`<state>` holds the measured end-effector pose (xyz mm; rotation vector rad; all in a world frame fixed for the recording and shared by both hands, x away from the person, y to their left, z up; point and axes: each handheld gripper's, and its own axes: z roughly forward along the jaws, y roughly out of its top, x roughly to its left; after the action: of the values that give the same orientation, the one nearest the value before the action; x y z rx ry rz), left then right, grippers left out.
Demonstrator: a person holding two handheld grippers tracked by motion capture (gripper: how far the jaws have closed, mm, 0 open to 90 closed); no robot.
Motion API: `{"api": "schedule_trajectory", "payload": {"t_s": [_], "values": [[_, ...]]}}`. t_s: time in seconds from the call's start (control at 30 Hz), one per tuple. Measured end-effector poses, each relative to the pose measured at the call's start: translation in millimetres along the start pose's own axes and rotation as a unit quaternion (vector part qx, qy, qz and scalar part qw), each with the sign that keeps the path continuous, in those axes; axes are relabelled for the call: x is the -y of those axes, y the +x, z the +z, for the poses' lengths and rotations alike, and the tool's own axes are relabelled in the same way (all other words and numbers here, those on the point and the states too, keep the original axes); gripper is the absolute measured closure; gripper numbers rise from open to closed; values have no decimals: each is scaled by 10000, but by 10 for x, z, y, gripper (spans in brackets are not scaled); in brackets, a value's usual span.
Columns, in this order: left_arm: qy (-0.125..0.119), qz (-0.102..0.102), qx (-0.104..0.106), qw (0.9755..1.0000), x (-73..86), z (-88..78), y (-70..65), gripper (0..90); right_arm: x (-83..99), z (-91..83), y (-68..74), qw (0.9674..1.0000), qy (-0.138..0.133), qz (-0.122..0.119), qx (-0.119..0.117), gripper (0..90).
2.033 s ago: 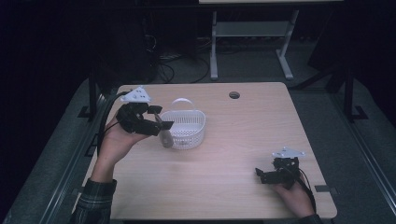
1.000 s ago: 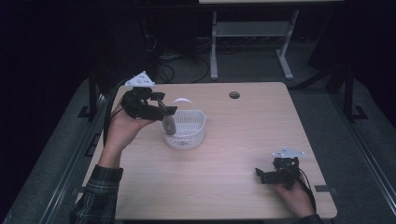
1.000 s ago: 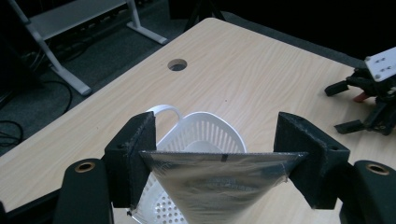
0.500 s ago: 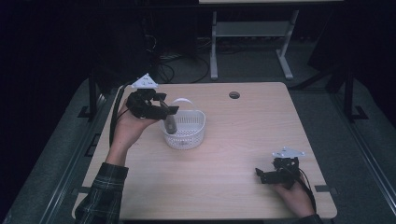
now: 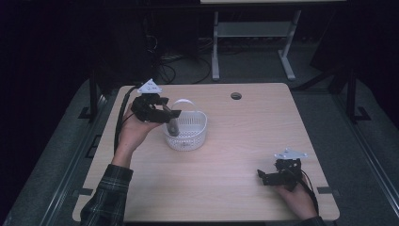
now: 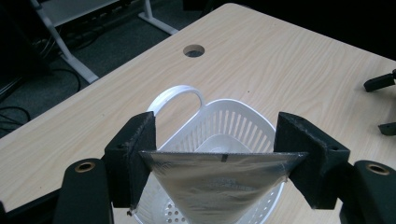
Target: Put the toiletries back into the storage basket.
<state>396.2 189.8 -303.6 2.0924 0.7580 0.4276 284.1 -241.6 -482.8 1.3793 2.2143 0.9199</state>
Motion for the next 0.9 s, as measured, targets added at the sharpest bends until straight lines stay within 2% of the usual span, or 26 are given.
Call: {"api": "schedule_trajectory", "payload": {"t_s": [0.4, 0.9], "values": [[110, -48, -26, 9999, 119, 151, 10, 293, 0, 3, -1, 10000, -9, -7, 8, 0], [381, -100, -67, 9992, 342, 342, 48, 293, 0, 2, 0, 10000, 0, 2, 5, 0]]}}
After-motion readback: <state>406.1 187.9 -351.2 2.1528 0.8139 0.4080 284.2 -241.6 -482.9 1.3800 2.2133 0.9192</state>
